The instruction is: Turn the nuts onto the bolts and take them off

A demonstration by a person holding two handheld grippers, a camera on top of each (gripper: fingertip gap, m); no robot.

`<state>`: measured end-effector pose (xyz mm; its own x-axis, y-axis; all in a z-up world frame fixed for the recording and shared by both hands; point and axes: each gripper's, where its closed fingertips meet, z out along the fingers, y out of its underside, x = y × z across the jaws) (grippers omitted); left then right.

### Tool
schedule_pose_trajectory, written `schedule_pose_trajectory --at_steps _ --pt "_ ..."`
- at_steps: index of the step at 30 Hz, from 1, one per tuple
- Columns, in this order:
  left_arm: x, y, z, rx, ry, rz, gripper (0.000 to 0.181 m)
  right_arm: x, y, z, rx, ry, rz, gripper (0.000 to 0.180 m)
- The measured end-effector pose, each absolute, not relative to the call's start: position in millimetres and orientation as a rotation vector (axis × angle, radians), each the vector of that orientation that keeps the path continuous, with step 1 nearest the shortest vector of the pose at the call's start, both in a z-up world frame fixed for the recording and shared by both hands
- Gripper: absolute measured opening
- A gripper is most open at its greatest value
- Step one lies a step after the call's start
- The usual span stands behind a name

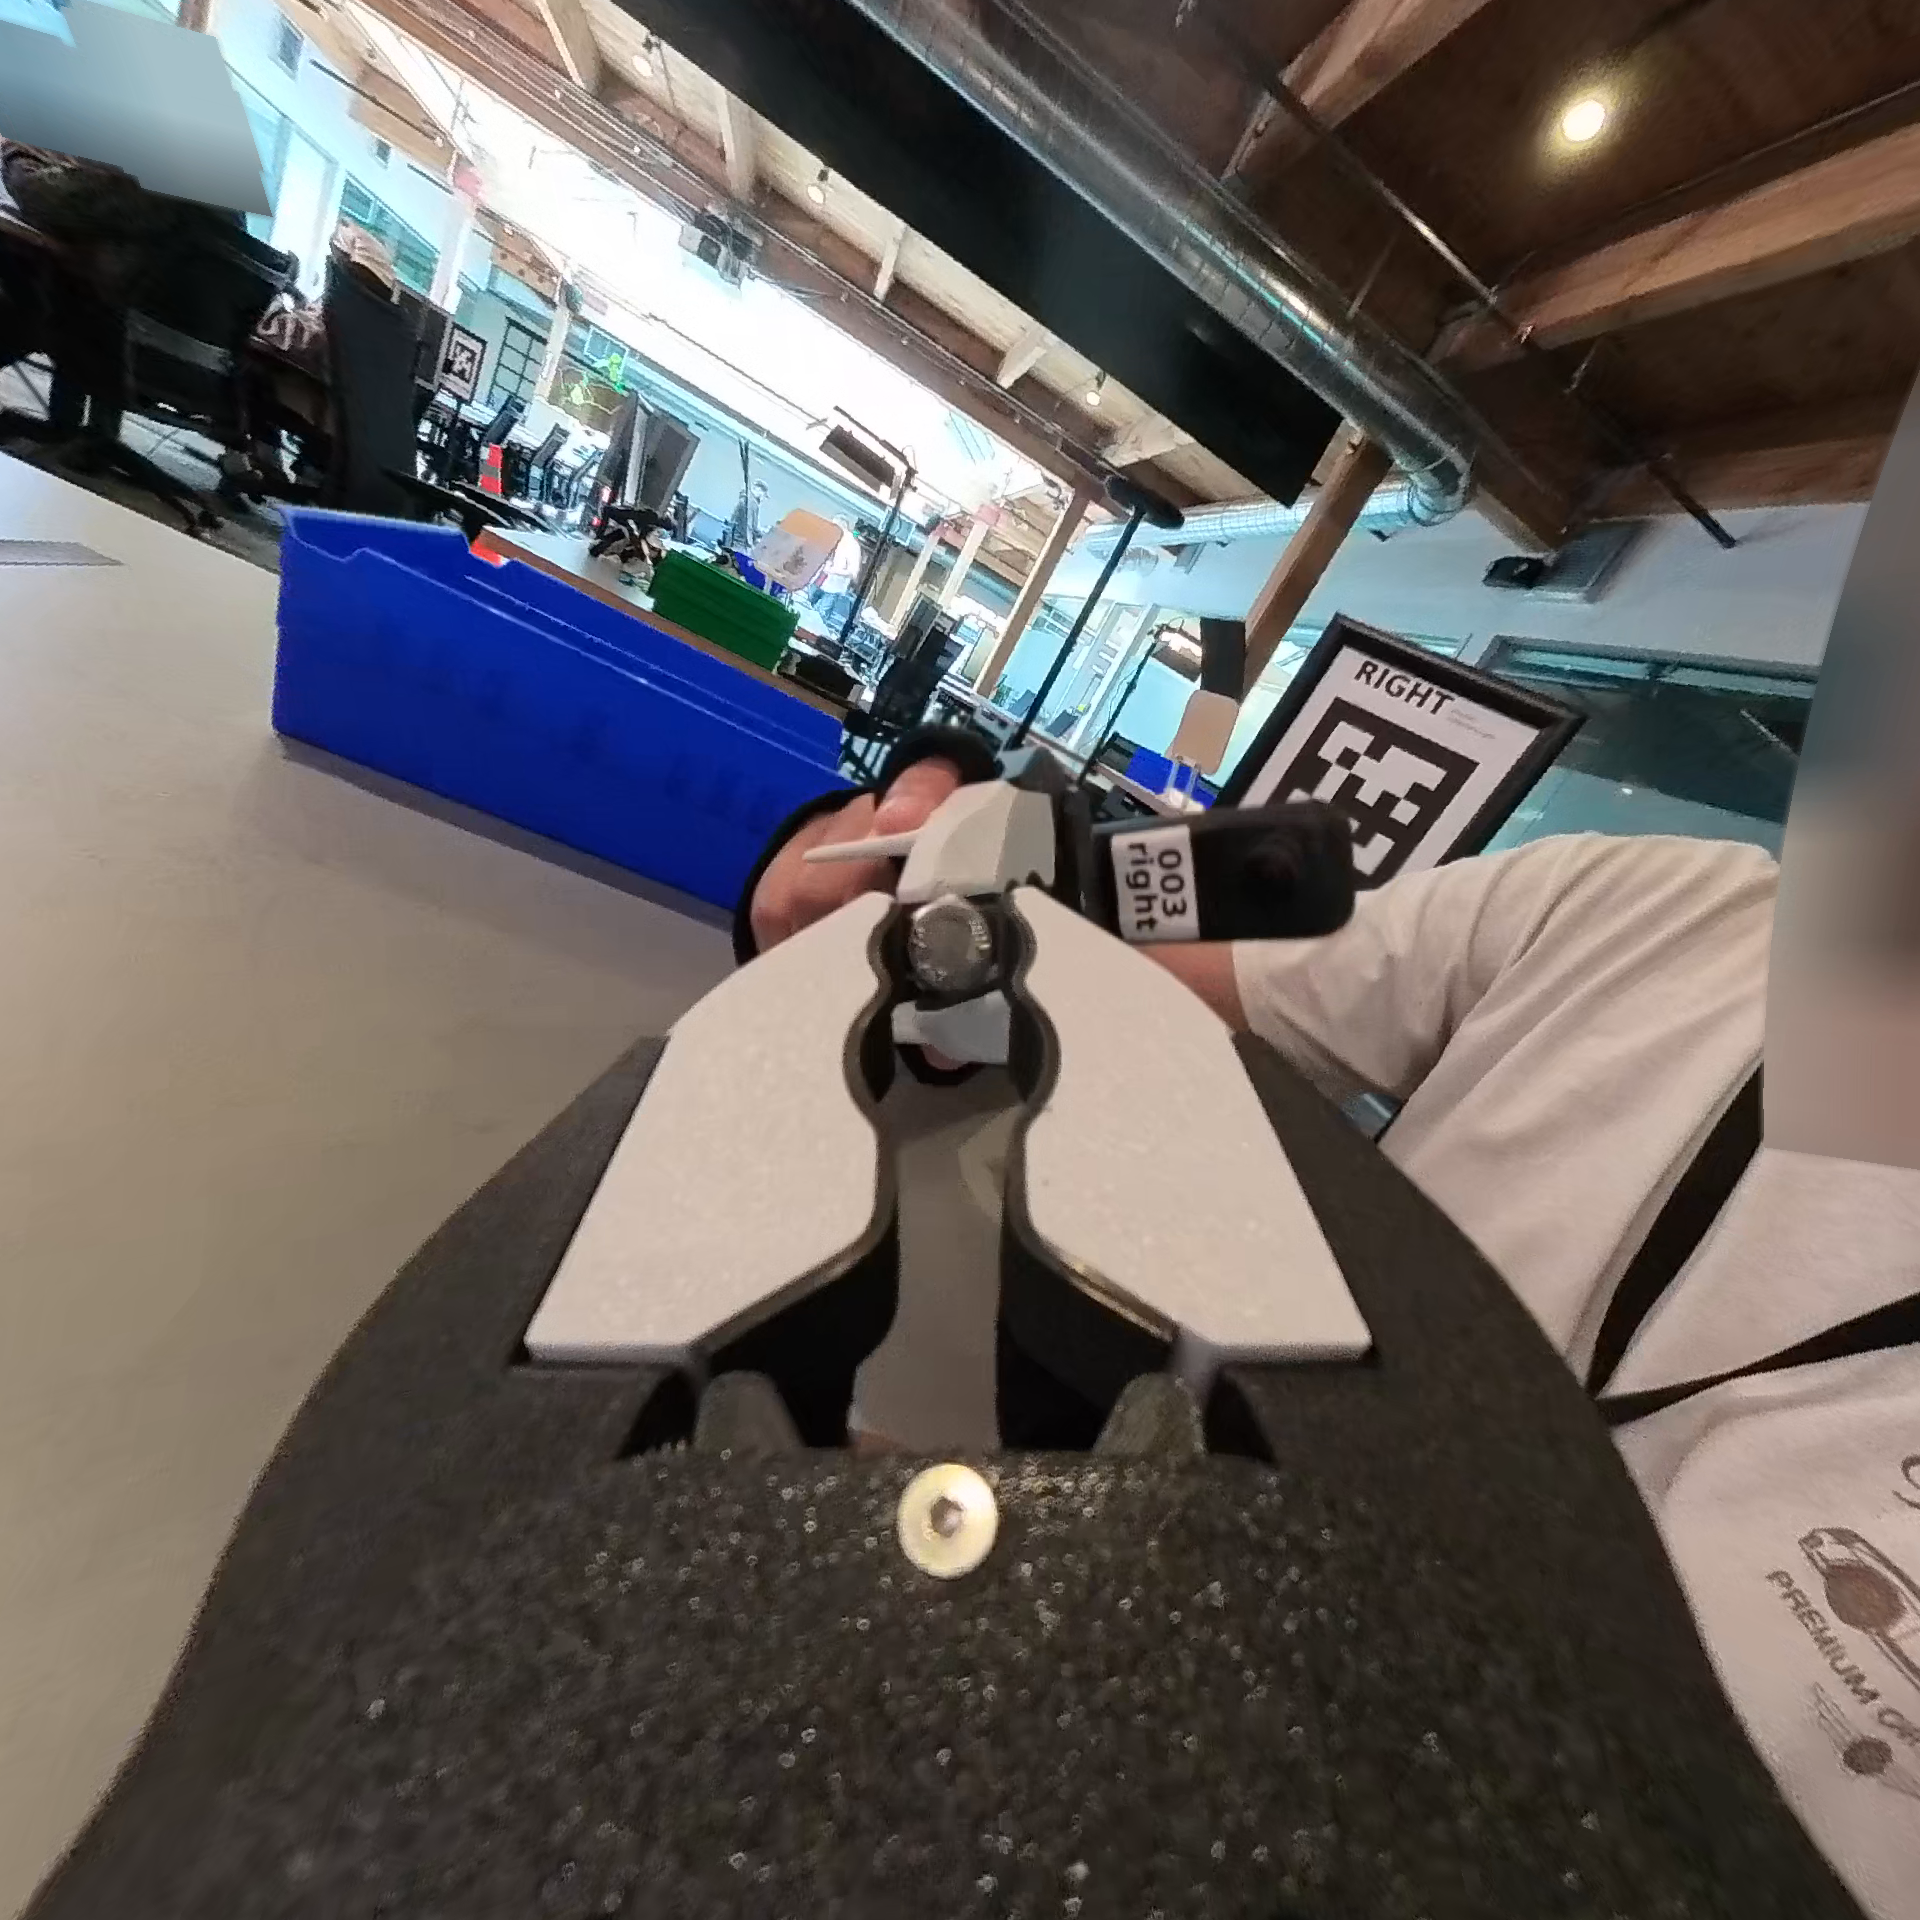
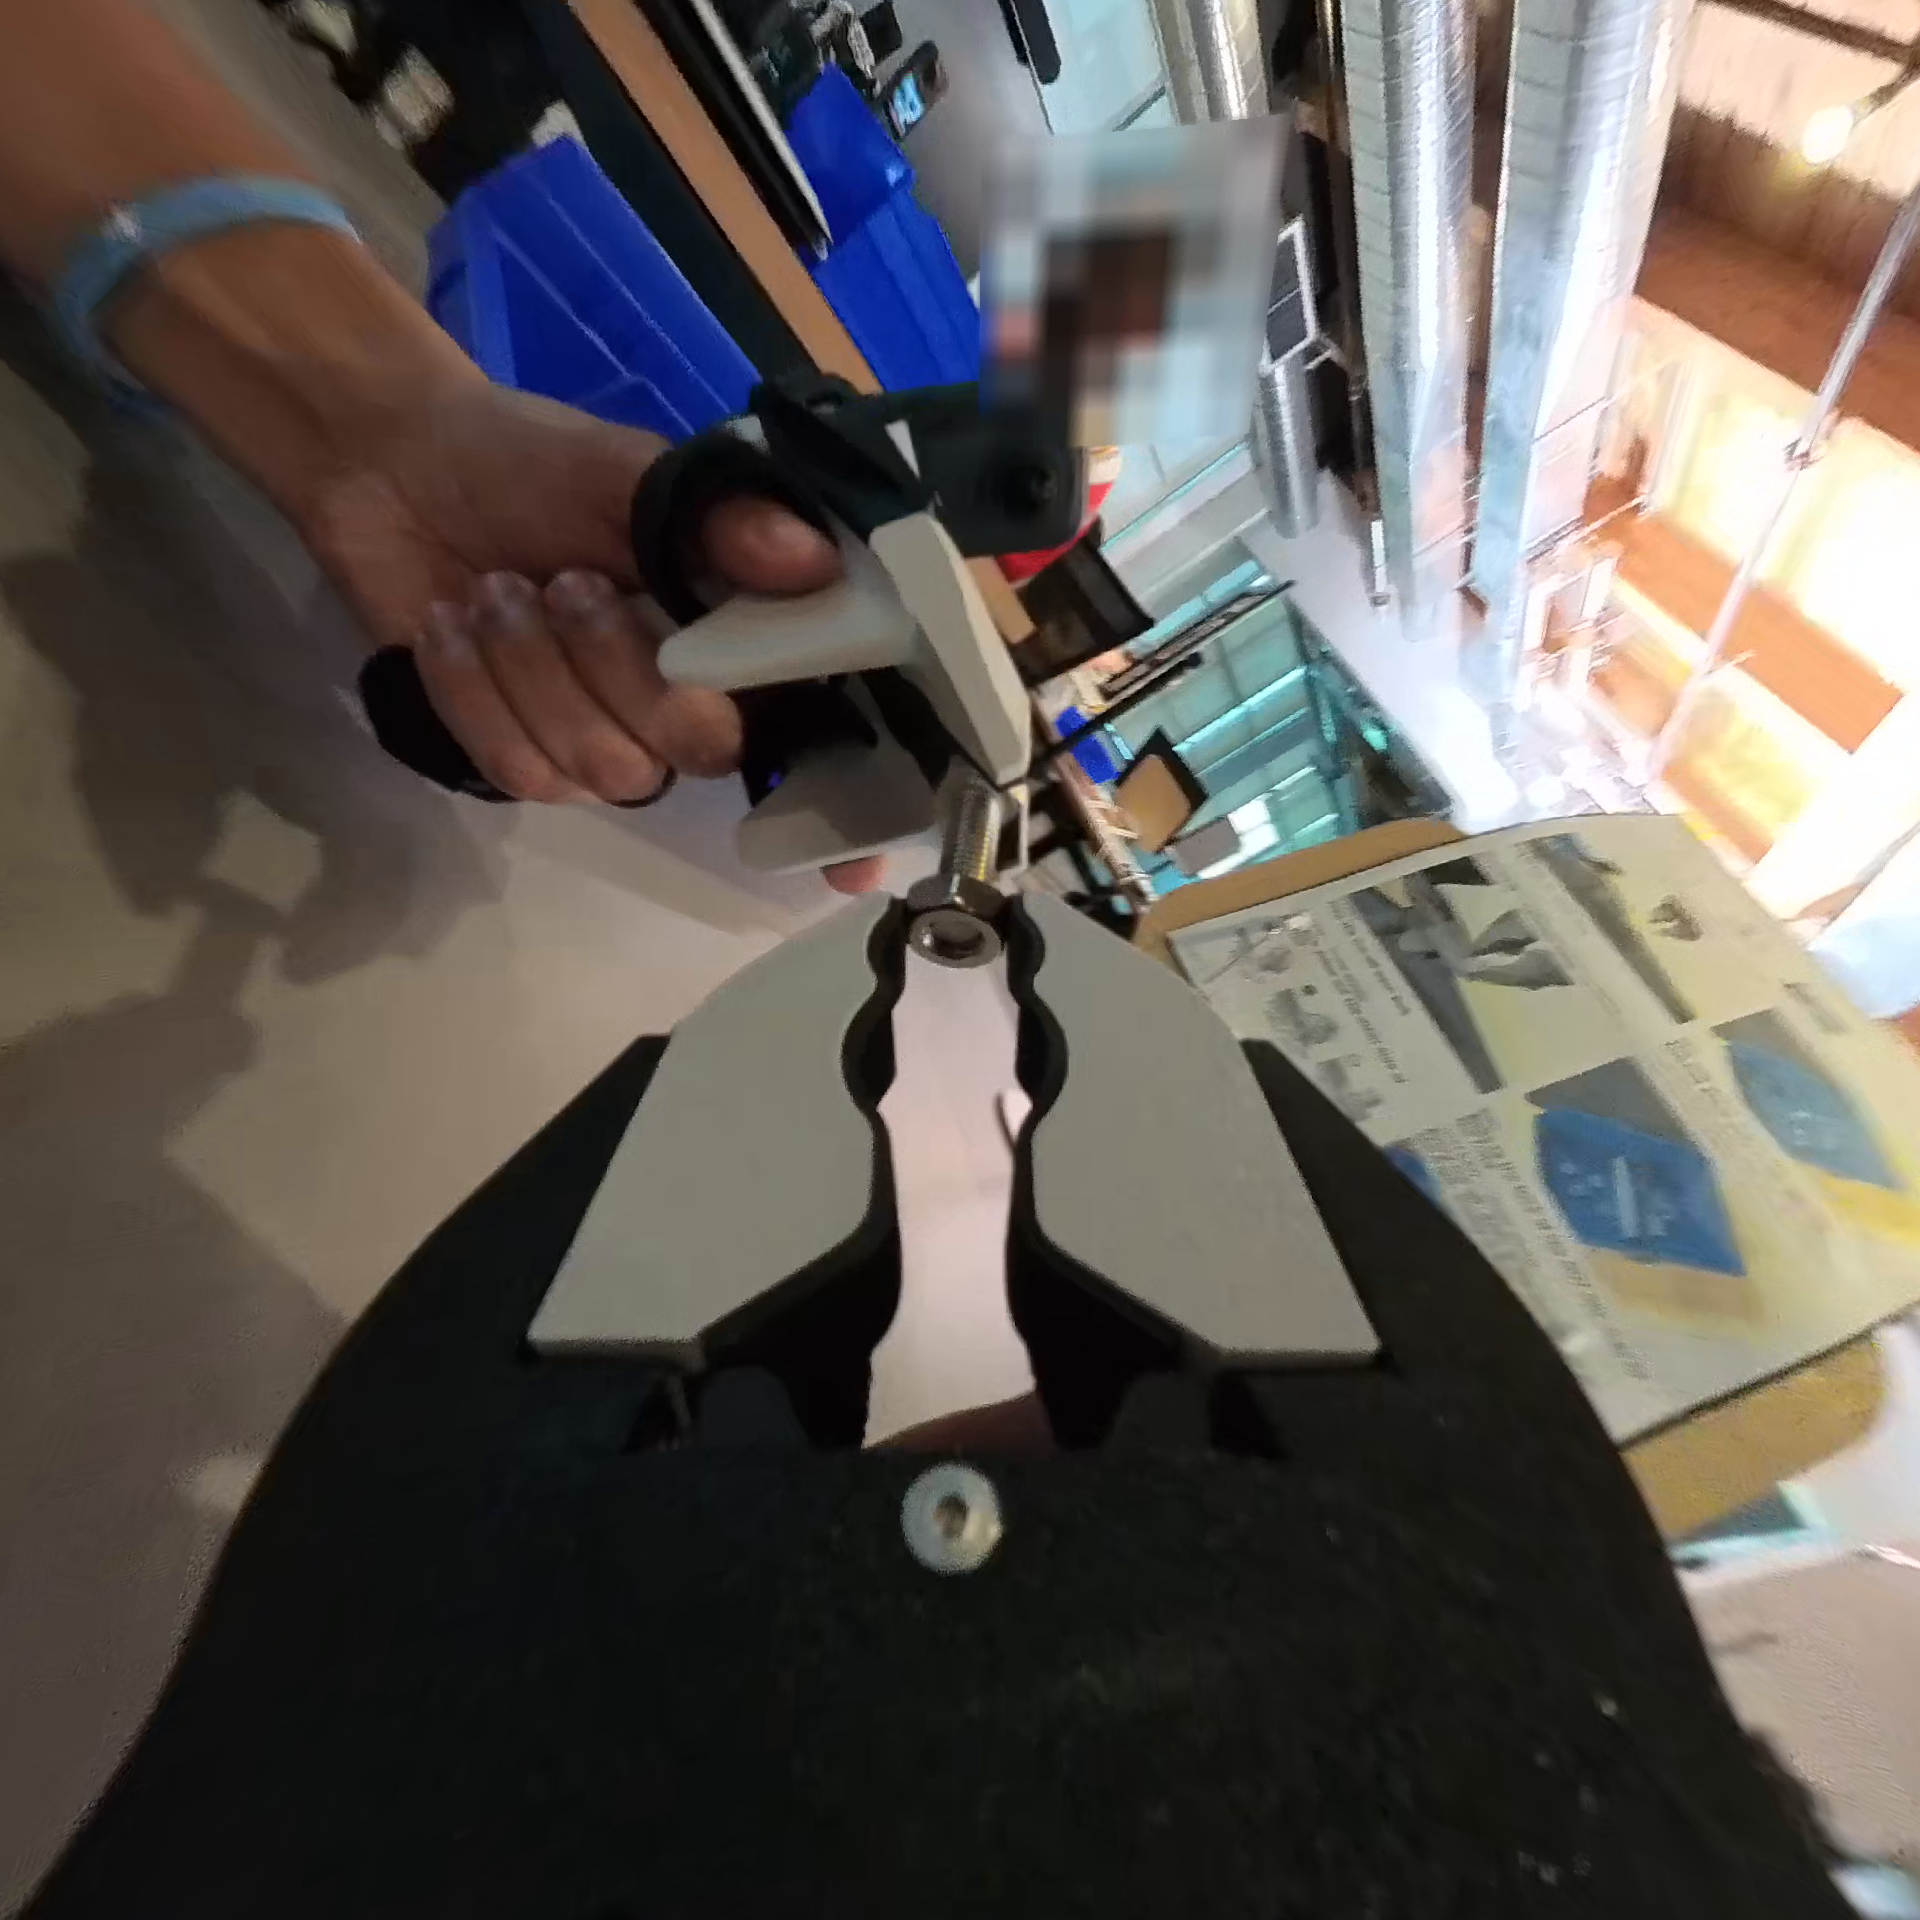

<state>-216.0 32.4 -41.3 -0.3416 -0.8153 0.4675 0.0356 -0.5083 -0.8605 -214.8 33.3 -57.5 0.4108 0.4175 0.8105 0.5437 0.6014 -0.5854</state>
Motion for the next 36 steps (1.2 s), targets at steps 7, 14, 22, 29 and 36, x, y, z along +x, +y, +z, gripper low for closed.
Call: schedule_pose_trajectory --at_steps 7,14,22,29,36 --pt "-216.5 26.0 -50.2 -1.349 1.182 -1.802 0.031 -216.1 30.1 -57.2 -1.138 -1.177 0.259 0.018" --pt "-214.0 22.2 -62.1 -1.365 1.302 -1.646 0.038 -217.4 25.3 -63.0 -1.225 -1.203 0.479 0.018" --pt "-221.7 22.9 -58.0 -1.331 1.347 -1.574 0.032 -218.1 24.0 -71.0 -1.276 -1.228 0.588 0.018" --pt "-222.0 19.2 -60.9 -1.318 1.384 -1.546 0.032 -220.7 19.9 -69.4 -1.275 -1.221 0.638 0.018" --pt "-221.7 16.9 -63.2 -1.308 1.413 -1.519 0.019 -222.2 16.6 -69.9 -1.273 -1.228 0.674 0.018"
